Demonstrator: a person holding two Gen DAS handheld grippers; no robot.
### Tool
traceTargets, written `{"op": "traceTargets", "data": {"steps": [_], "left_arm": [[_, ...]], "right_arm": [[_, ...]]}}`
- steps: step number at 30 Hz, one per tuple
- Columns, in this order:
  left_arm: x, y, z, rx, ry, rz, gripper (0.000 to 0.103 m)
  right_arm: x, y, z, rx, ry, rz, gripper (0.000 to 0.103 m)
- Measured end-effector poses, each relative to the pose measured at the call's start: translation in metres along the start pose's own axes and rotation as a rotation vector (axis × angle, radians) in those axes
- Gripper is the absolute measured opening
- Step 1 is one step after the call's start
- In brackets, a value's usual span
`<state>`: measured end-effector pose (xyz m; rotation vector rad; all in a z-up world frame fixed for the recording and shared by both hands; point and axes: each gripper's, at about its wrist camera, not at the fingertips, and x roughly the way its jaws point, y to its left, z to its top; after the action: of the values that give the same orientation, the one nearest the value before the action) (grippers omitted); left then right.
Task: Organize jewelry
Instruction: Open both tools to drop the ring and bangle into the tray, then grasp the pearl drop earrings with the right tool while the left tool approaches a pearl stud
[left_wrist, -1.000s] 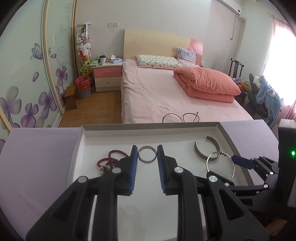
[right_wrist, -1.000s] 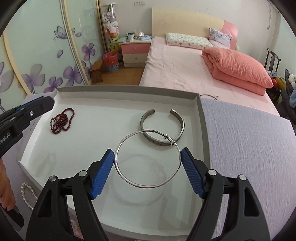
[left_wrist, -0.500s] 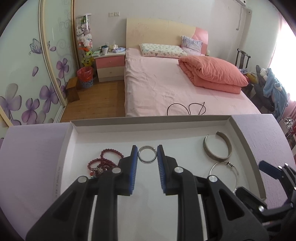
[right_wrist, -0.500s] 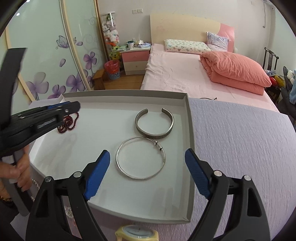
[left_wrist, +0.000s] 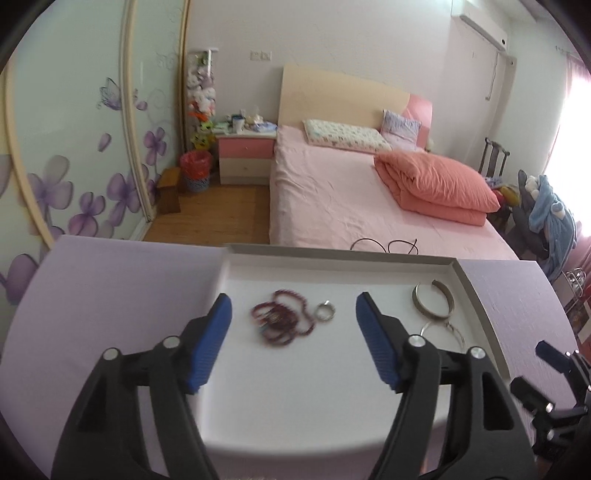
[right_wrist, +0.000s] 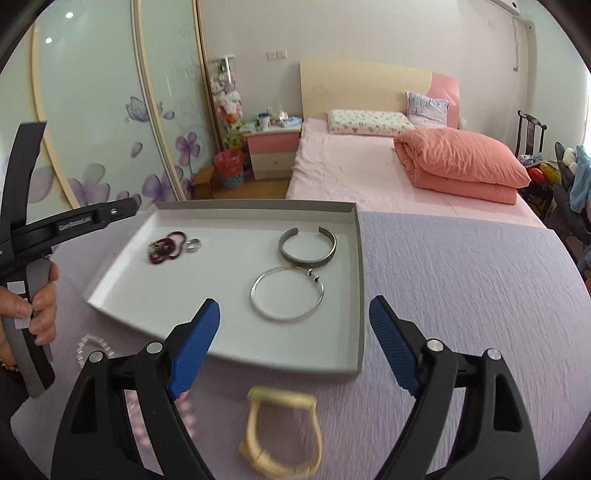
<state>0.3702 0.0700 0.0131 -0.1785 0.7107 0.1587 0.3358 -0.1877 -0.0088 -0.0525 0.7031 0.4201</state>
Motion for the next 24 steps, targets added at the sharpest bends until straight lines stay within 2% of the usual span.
{"op": "traceTargets", "data": {"steps": [3, 12, 18, 24], "left_arm": [[-0.037, 0.017, -0.02, -0.004, -0.024, 0.018, 0.079], [-0.128, 0.052, -0.11, -0.026, -0.062, 0.008, 0.084], [-0.164, 0.049, -0.162, 0.009, -0.079, -0.014, 0.087], [-0.177, 0.042, -0.196, 0.038, -0.052, -0.05, 0.088]], "right_arm": [[-0.026, 0.005, -0.014, -0.002, -0.028, 0.012, 0.084], [-0.074, 0.021, -0.075, -0.014, -0.034, -0.001, 0.084], [-0.069, 0.027, -0.116, 0.002, 0.034, -0.022, 0.084], [-0.058, 0.033, -0.14, 0.029, 0.099, -0.035, 0.084]]}}
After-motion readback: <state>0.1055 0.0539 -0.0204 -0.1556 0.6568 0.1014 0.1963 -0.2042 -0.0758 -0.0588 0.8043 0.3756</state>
